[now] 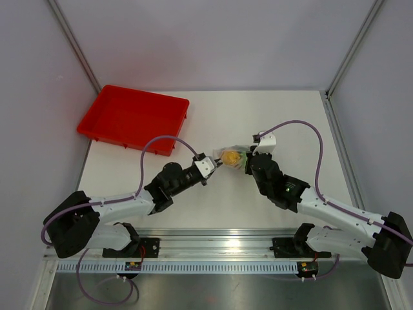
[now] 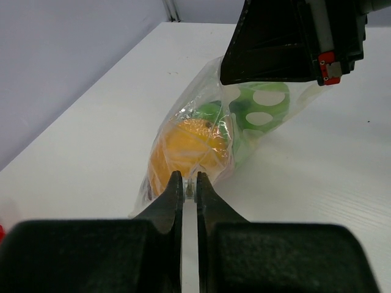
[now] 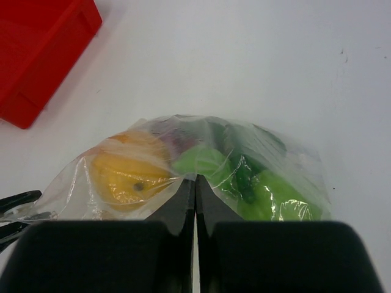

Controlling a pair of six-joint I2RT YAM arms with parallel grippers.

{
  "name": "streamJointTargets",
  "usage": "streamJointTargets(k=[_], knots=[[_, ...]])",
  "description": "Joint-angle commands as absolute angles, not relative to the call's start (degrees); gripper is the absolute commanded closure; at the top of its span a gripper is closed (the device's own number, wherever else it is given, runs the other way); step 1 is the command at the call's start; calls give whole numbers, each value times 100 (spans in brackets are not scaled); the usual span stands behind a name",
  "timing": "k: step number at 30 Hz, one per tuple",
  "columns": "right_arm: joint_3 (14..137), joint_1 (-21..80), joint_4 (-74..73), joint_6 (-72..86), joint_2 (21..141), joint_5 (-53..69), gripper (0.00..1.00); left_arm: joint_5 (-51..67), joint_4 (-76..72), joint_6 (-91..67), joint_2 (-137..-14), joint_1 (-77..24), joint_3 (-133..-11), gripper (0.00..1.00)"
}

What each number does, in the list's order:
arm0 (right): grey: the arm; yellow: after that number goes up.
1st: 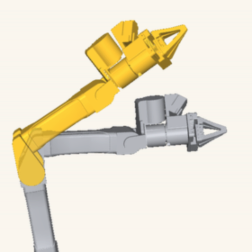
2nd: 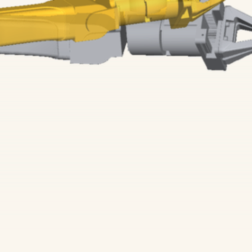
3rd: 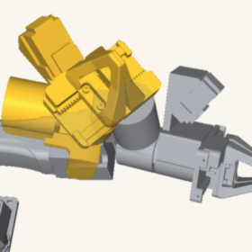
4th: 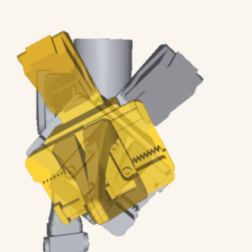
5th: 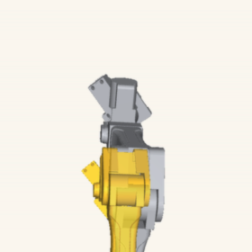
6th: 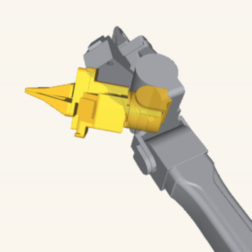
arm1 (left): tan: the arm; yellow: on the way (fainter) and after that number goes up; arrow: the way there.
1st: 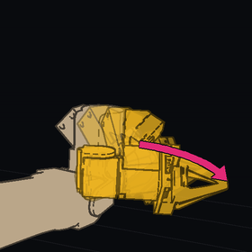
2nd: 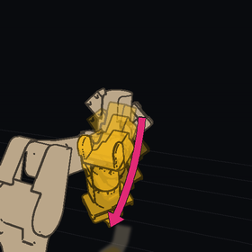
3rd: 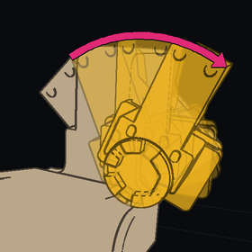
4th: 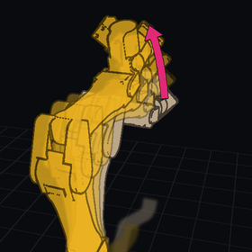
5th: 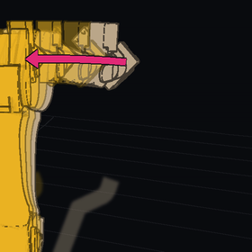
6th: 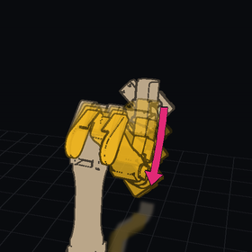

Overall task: Open the zip-top bag and remove the fake food
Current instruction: Adjust the zipper food storage bag at the center of the board.

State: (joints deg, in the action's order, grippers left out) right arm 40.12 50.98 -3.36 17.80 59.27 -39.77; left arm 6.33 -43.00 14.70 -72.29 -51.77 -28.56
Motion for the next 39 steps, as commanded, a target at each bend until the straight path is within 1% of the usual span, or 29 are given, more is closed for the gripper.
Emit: streamJointTargets(k=[1, 2, 3, 4, 7, 12, 13, 14, 15, 19, 21, 22, 24, 27, 29, 30, 33, 35, 39], knots=[[4025, 5062, -211, 1775, 5731, -3929, 97, 756, -4456, 1485, -7242, -5150, -3094, 100], [4025, 5062, -220, 1758, 5678, -3911, 94, 773, -4447, 1477, -7233, -5150, -3094, 100], [4025, 5054, -211, 1732, 5643, -3859, 85, 791, -4421, 1477, -7207, -5150, -3102, 100], [4025, 5054, -202, 1697, 5616, -3745, 80, 800, -4412, 1468, -7181, -5150, -3103, 100], [3990, 5063, -158, 1468, 5441, -3412, 69, 826, -4395, 1450, -7119, -5150, -3103, 100], [3990, 5063, -88, 985, 5142, -2717, 56, 870, -4377, 1371, -7023, -5133, -3076, 100], [3990, 5063, -70, 897, 5107, -2342, 54, 888, -4377, 1354, -7005, -5133, -3076, 100], [4034, 5063, -79, 740, 5080, -2147, 49, 888, -4377, 1327, -6961, -5124, -3067, 100], [4086, 5063, -123, 669, 5106, -1788, 48, 879, -4377, 1327, -6952, -5115, -3059, 100], [4333, 5063, -237, 343, 5299, -1004, 39, 835, -4403, 1248, -6873, -5063, -3024, 100], [4359, 5063, -133, 264, 5475, -1080, 30, 826, -4412, 1143, -6821, -5010, -3015, 100], [4325, 5063, -62, 185, 5510, -1090, 22, 844, -4412, 1090, -6820, -4975, -3006, 100], [4175, 5071, 281, -464, 5520, -846, 10, 932, -4438, 958, -6777, -4878, -2988, 100], [4183, 5071, 300, -712, 5379, -835, 10, 940, -4509, 818, -6733, -4782, -2945, 100], [4446, 5063, -164, -1008, 5274, -722, 10, 975, -4561, 739, -6706, -4729, -2909, 100], [4543, 5071, -289, -1211, 5265, -416, 1, 993, -4579, 730, -6697, -4720, -2900, 100], [4948, 5071, -685, -1722, 5387, -369, 1, 1002, -4614, 668, -6688, -4685, -2883, 100], [4948, 5063, -537, -2133, 5519, -255, 1, 1019, -4623, 615, -6662, -4641, -2874, 100], [4861, 5063, -379, -2645, 5818, -562, 2, 1046, -4763, 510, -6601, -4588, -2778, 100]])
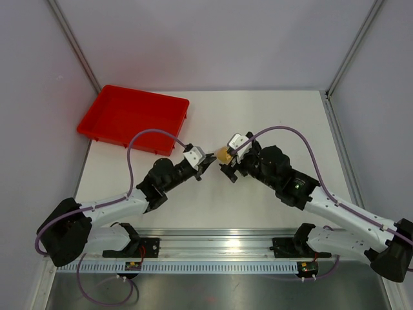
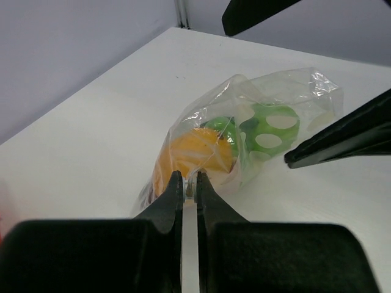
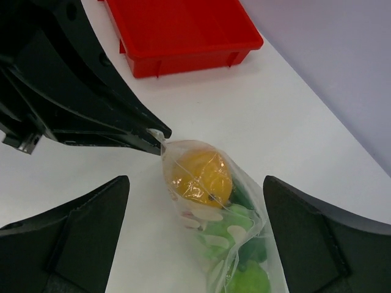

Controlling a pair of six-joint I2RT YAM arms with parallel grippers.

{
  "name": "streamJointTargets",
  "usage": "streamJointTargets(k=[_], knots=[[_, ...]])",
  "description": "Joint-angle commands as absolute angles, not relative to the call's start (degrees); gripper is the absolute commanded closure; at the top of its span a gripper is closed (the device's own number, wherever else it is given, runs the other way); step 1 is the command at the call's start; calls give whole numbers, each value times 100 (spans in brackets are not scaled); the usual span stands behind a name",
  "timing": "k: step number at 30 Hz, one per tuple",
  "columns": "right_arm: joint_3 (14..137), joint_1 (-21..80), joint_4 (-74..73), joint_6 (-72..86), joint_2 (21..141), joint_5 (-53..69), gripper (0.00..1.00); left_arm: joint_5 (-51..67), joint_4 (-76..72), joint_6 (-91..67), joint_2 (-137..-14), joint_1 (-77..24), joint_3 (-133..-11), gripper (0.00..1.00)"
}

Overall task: Open the zip-top bag and remove the fake food
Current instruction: Adjust the zipper food storage bag at the center of the board.

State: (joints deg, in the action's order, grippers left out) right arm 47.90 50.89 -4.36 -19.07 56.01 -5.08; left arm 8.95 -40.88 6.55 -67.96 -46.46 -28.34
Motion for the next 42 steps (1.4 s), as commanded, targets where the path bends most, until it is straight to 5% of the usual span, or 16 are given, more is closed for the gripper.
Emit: streamJointTargets(k=[1, 25, 27, 29, 33, 36, 42], knots=[[4773, 5063, -300, -2724, 5888, -554, 2, 1055, -4781, 484, -6601, -4579, -2769, 100], [5036, 5071, -62, -2549, 6662, -624, 26, 1362, -4843, 466, -6530, -4570, -2725, 100], [5010, 5063, -70, -2505, 6627, -615, 35, 1371, -4834, 457, -6530, -4570, -2725, 100], [5001, 5071, 158, -2479, 6627, -615, 59, 1362, -4834, 457, -6539, -4570, -2725, 100], [5036, 5062, 158, -2373, 6671, -650, 89, 1354, -4825, 475, -6530, -4570, -2716, 100], [5028, 5062, 158, -2294, 6671, -642, 98, 1327, -4816, 483, -6530, -4570, -2716, 100], [4887, 5063, 325, -2110, 6469, -791, 100, 1301, -4816, 483, -6574, -4570, -2725, 100]])
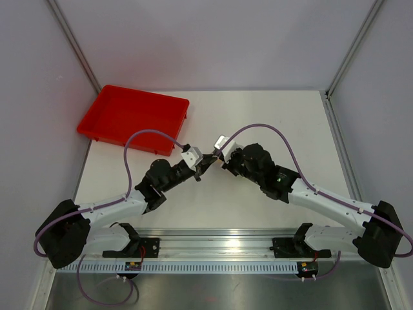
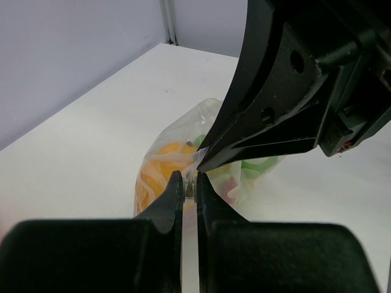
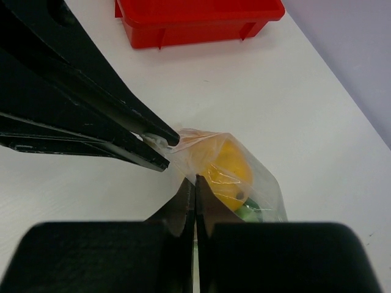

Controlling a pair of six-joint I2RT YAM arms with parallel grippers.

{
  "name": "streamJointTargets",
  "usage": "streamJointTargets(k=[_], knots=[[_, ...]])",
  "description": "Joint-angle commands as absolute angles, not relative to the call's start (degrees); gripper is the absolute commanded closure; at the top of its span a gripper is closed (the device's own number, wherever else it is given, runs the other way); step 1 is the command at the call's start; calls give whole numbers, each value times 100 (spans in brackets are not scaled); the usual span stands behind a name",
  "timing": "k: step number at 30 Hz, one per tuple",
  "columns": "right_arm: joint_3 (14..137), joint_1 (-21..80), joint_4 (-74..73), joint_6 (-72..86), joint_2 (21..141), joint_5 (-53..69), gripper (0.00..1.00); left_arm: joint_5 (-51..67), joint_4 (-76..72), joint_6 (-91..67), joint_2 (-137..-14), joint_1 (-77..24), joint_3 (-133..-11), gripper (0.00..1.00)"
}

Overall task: Open the zip-top bag and remove the fake food
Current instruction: Adjust the zipper food storage bag at the center of the board.

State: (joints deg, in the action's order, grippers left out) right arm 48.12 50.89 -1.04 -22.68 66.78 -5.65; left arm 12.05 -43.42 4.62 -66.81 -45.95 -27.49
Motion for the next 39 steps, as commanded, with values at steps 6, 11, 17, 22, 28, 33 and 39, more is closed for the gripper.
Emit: streamJointTargets(k=[6, 11, 17, 22, 28, 33, 39], knots=[[4816, 5062, 351, -1952, 6294, -721, 100, 1327, -4808, 483, -6609, -4570, -2742, 100], [4676, 5054, 448, -1837, 6039, -668, 100, 1301, -4650, 527, -6723, -4570, -2856, 100], [4755, 5063, 229, -1670, 5968, -545, 100, 1266, -4421, 571, -6855, -4570, -2988, 100], [4746, 5054, 167, -1652, 5924, -510, 100, 1266, -4403, 589, -6838, -4570, -2988, 100], [4694, 5062, 220, -1767, 5933, -439, 54, 1239, -4403, 589, -6671, -4570, -2936, 100], [4658, 5054, 378, -1925, 5932, -203, 46, 1160, -4386, 624, -6671, -4570, -2918, 100], [4772, 5062, 361, -2074, 6161, -97, 48, 1204, -4430, 650, -6653, -4570, -2883, 100]])
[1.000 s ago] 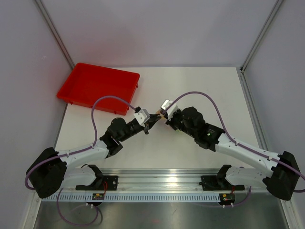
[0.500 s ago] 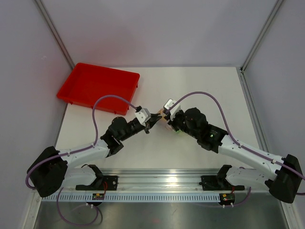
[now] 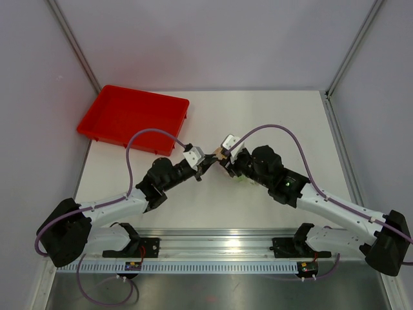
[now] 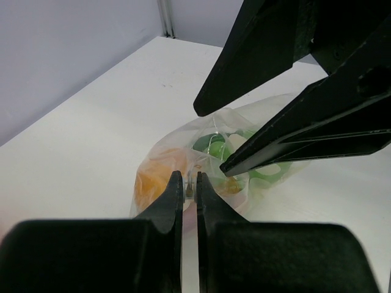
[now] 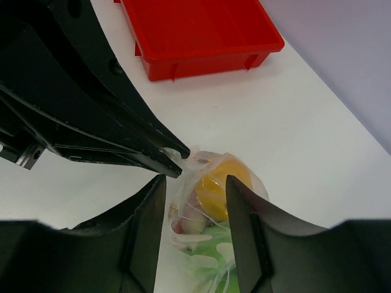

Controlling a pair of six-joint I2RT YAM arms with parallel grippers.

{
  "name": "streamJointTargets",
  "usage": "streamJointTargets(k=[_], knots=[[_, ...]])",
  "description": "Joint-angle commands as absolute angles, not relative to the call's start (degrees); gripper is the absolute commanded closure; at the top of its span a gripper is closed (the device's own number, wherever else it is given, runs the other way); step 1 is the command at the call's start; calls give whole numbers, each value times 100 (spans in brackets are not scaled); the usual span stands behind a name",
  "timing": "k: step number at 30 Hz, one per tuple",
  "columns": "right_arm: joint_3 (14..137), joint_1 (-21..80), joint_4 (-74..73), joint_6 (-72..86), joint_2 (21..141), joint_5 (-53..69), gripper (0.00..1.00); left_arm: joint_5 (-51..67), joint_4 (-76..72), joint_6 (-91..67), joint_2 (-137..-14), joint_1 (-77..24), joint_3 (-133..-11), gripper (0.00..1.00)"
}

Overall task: Open the zip-top bag and remove the fake food
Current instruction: Adjust the zipper food storage bag at the center of the board.

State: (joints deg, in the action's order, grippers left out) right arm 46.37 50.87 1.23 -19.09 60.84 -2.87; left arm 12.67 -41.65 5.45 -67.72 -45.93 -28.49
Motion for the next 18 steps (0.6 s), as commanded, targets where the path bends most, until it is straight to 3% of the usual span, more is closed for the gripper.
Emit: streamJointTargets(k=[1, 8, 11, 12, 13, 14, 18], knots=[[4799, 5054, 352, -2092, 6222, -88, 50, 1222, -4438, 650, -6645, -4570, -2883, 100], [4869, 5054, 378, -2144, 6398, -202, 56, 1318, -4500, 659, -6618, -4570, -2848, 100], [4922, 5054, 352, -2171, 6495, -229, 68, 1362, -4526, 659, -6627, -4570, -2839, 100], [4931, 5054, 369, -2188, 6513, -246, 85, 1397, -4570, 659, -6610, -4570, -2830, 100], [4931, 5054, 395, -2171, 6530, -298, 96, 1424, -4579, 650, -6609, -4570, -2813, 100], [4931, 5054, 404, -2145, 6539, -360, 100, 1424, -4579, 659, -6609, -4570, -2813, 100], [4808, 5054, 553, -2066, 6390, -343, 100, 1389, -4570, 650, -6627, -4570, -2821, 100]])
